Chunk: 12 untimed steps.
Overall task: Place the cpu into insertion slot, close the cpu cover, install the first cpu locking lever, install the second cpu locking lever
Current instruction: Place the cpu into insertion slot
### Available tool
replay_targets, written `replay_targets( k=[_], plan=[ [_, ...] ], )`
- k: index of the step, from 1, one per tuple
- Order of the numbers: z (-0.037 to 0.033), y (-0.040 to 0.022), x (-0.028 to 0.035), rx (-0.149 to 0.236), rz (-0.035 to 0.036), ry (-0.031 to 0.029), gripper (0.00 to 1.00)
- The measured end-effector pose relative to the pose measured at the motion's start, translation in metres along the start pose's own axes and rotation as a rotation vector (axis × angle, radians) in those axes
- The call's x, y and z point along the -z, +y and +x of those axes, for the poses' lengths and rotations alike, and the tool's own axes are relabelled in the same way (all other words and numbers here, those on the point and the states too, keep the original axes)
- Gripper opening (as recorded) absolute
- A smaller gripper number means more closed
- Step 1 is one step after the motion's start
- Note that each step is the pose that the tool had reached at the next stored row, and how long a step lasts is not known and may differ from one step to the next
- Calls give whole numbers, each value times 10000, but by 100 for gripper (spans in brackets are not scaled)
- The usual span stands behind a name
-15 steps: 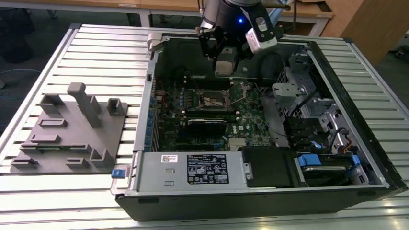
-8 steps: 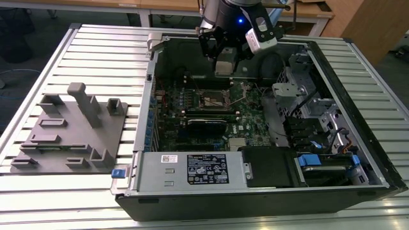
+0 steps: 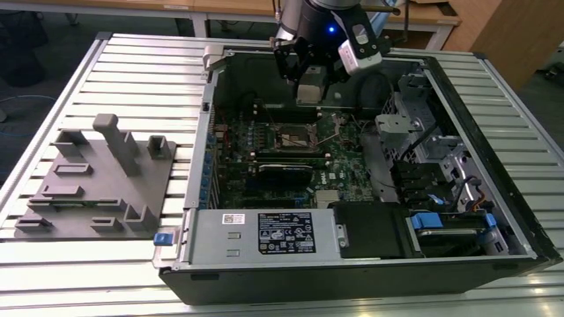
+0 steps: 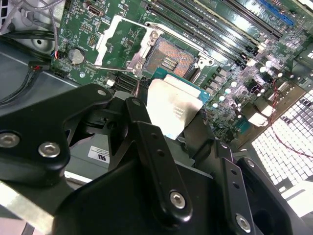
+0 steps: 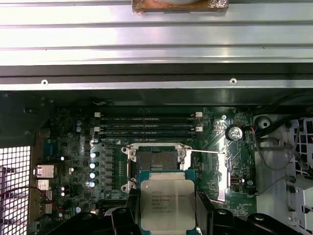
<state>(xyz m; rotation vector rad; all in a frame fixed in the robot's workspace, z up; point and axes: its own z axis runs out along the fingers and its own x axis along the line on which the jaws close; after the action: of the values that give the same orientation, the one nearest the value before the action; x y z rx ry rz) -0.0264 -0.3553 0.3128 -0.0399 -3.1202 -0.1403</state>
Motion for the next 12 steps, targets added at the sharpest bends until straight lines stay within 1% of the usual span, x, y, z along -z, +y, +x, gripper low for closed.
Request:
replay_targets(
  k=[3,9,12],
  plan=[
    [0,-2,-25,0,4,2,54],
    [0,-3,-27,0,5,2,54],
    [-1,-4,-41,0,3,1,54]
  ],
)
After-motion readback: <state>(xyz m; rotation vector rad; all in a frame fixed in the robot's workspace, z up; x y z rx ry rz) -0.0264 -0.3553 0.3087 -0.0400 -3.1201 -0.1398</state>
